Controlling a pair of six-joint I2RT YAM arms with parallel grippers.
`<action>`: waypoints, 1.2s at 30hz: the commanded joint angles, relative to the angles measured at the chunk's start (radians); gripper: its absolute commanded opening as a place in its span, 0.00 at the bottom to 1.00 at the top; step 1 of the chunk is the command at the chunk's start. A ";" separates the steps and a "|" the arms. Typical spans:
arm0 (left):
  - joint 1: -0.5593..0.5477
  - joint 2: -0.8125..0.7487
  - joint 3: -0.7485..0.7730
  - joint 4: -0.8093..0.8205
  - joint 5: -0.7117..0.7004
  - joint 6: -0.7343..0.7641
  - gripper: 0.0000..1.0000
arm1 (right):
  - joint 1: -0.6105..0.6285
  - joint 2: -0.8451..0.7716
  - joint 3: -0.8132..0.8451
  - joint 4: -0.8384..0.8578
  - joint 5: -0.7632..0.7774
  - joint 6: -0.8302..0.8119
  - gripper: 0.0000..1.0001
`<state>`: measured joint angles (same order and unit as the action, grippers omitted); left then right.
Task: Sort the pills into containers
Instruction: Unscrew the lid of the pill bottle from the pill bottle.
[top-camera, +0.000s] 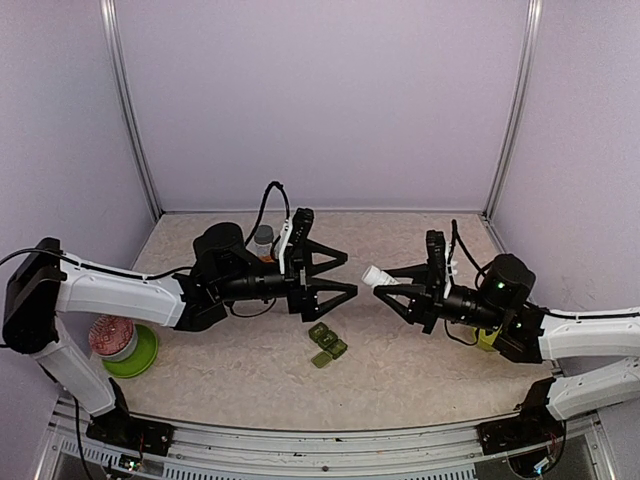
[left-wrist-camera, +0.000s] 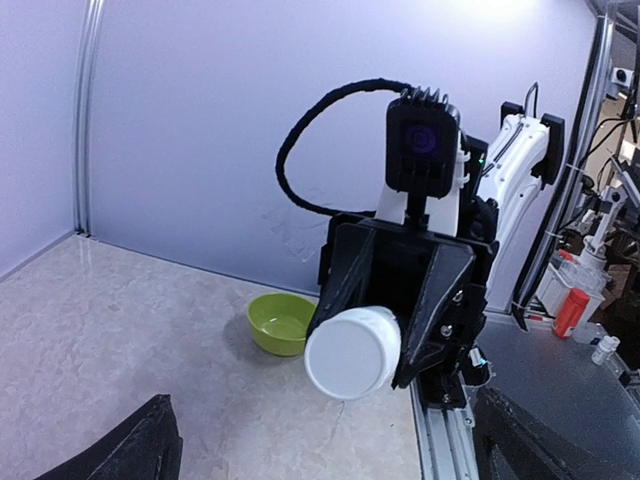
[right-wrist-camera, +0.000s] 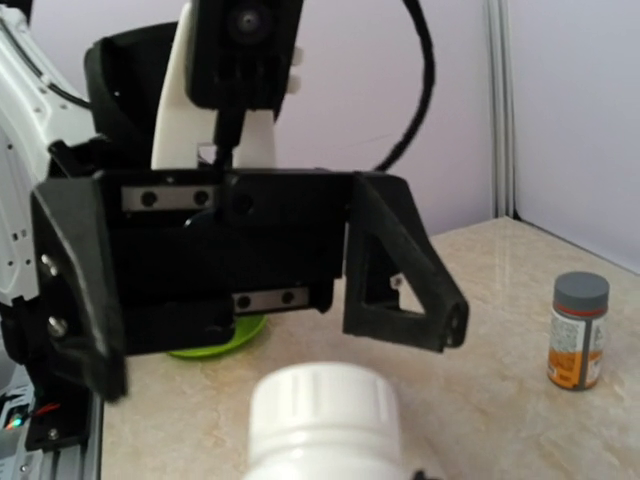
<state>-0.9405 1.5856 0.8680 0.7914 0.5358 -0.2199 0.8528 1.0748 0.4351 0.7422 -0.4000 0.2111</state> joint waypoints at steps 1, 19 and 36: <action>0.017 -0.040 -0.015 -0.128 -0.078 0.106 0.99 | 0.007 -0.008 0.035 -0.042 0.023 0.015 0.23; 0.046 -0.065 -0.013 -0.147 -0.058 0.160 0.99 | 0.007 -0.005 0.047 -0.067 0.037 0.001 0.14; 0.044 -0.063 0.013 -0.187 0.191 0.466 0.96 | 0.007 0.050 0.098 -0.098 -0.303 0.027 0.17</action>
<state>-0.8970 1.5341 0.8627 0.6350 0.6266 0.1589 0.8528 1.1030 0.4965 0.6403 -0.5674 0.2268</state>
